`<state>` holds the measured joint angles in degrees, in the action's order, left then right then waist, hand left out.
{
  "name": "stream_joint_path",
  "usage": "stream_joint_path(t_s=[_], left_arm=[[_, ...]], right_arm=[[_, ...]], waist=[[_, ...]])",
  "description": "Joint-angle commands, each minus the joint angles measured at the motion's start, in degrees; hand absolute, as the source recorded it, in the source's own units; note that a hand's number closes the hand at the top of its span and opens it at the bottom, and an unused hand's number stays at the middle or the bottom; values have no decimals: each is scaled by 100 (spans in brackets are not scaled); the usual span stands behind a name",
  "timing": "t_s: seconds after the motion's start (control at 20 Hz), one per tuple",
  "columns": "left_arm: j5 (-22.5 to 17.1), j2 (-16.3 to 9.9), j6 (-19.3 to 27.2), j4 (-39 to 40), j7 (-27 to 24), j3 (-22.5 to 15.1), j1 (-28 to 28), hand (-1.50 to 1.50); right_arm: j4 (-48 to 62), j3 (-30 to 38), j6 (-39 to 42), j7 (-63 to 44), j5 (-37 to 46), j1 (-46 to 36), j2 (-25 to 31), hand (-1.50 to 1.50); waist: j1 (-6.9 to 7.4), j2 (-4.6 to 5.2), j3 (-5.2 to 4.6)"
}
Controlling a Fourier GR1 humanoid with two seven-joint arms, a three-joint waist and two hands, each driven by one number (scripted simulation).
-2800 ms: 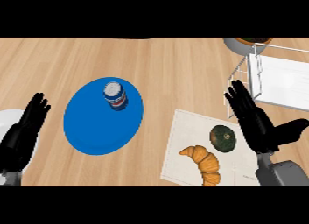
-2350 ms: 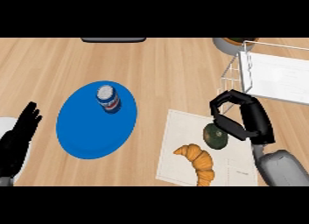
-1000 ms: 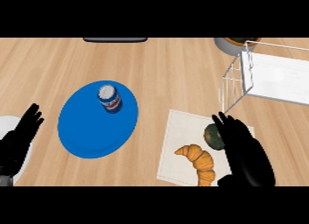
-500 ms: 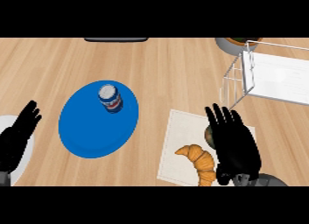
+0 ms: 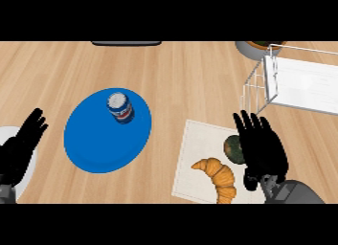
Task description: Pick the squash from the placemat and place it in the tiered shelf
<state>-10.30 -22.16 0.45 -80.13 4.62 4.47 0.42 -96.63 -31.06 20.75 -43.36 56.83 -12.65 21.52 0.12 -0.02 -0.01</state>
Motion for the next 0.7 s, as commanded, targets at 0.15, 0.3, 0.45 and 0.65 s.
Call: stream_joint_path(t_s=[0.15,0.3,0.45,0.65], left_arm=[[268,279,-146,480,-269,135,-203,0],[148,48,-324,195,-125,422,-4,0],[201,170,-345,-294,163,375,138,0],[466,377,-153,-578,422,261,201,0]], right_arm=[[430,103,-200,390,554,145,-467,-150],[992,598,-652,1181,510,66,-168,-150],[1259,856,-434,1357,589,-208,-374,-150],[1483,631,-678,1083,1056,-39,-892,-150]], waist=[[-14,2,0],[0,3,1],[12,0,1],[12,-1,2]])
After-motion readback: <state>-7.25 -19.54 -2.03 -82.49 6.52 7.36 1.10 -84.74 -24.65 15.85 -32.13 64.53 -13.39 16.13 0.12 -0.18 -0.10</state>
